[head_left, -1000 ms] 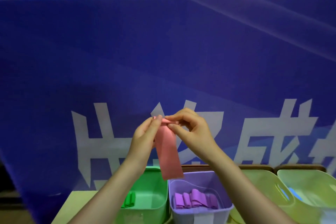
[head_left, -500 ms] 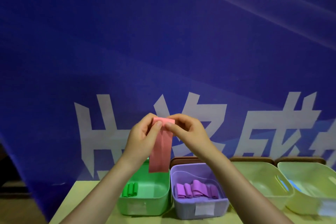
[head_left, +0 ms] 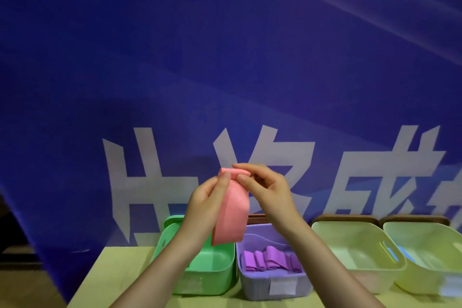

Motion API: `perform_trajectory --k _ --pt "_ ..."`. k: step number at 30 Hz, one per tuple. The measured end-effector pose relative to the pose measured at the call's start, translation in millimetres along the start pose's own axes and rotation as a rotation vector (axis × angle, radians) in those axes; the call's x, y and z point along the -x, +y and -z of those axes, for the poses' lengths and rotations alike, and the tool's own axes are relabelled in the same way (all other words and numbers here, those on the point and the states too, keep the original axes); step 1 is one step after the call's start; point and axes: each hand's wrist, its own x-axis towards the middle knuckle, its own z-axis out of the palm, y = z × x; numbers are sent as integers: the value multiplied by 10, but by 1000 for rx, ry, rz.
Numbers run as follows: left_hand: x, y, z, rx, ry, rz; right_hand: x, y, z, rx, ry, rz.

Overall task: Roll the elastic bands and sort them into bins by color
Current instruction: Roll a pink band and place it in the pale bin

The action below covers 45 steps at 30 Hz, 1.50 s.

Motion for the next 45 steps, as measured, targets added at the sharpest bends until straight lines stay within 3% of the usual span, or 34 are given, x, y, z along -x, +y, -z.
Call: perform_trajectory --k 11,18,21,26,32,37,41,45 --pt "-70 -28 7 9 62 7 36 1 28 36 -95 -6" --pt "-102 -109 112 -266 8 -124 48 4 22 10 -106 -123" --pt "-103 -134 97 -263 29 -151 57 -29 23 -24 -133 -115" --pt "-38 -145 -30 -137 52 -22 84 7 35 -2 -50 -90" --pt "-5 -168 -82 -214 93 -80 192 111 86 61 47 -66" --pt "-5 -202 -112 -226 107 -29 237 224 42 157 121 -43" --pt "25 -211 -71 -179 65 56 243 291 62 290 116 28" --pt "26 -131 -92 -97 94 86 221 251 40 398 100 232"
